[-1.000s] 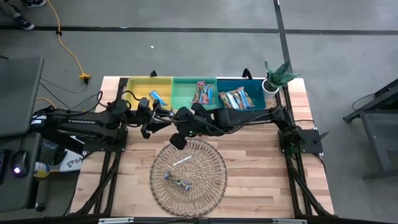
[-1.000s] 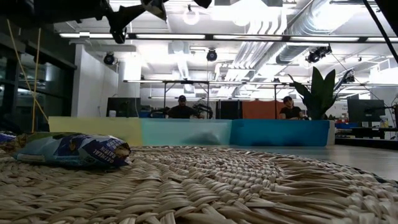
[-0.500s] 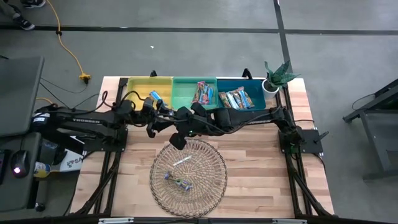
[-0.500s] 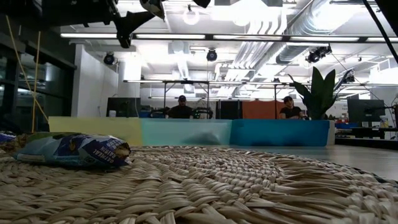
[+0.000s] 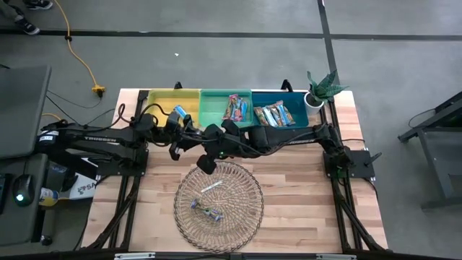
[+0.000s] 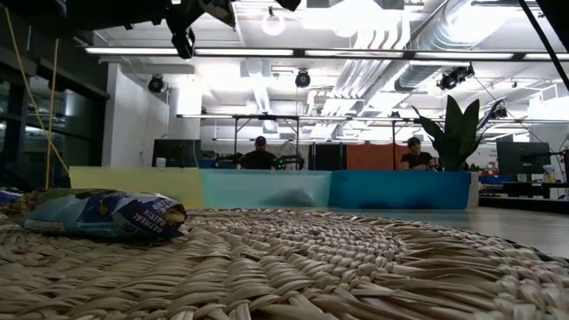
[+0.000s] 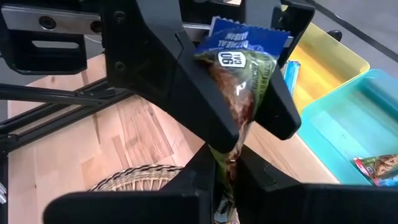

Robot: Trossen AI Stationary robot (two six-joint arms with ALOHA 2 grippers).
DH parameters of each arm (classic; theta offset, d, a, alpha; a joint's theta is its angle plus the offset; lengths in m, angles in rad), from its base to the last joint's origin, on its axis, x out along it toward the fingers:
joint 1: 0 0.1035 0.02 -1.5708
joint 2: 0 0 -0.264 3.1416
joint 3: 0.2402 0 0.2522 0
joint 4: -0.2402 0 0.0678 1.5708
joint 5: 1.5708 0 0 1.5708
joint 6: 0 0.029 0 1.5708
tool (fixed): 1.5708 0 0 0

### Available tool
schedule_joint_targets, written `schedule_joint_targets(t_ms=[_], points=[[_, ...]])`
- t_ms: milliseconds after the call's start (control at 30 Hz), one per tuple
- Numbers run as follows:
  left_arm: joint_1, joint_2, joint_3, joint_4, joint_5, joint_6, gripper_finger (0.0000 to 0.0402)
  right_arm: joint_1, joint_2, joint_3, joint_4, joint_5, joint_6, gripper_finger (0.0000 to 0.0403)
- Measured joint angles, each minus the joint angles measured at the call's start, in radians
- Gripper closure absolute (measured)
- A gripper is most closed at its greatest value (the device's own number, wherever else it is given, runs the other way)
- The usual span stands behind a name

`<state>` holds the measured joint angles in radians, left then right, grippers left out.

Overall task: Pick and place Granola Bars by type
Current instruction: Put the blue granola bar into the yellow bin

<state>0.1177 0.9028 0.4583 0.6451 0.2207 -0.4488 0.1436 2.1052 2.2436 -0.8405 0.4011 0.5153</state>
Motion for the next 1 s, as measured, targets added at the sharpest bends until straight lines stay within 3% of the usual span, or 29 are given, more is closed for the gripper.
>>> schedule_joint_targets(t_ms=[167,700,1000], points=[[0.0,0.0,0.0,-0.002,0.006,-0.001,0.0307,0.0,0.0,0.0,0.0,0.0,0.0,0.0383],[0.0,0.0,0.0,-0.004,0.005,-0.001,0.0314,0.0,0.0,0.0,0.0,0.008,0.0,0.0381],[0.0,0.0,0.0,-0.005,0.004,0.008,0.0339,0.0,0.0,0.0,0.0,0.009,0.003,0.0379]])
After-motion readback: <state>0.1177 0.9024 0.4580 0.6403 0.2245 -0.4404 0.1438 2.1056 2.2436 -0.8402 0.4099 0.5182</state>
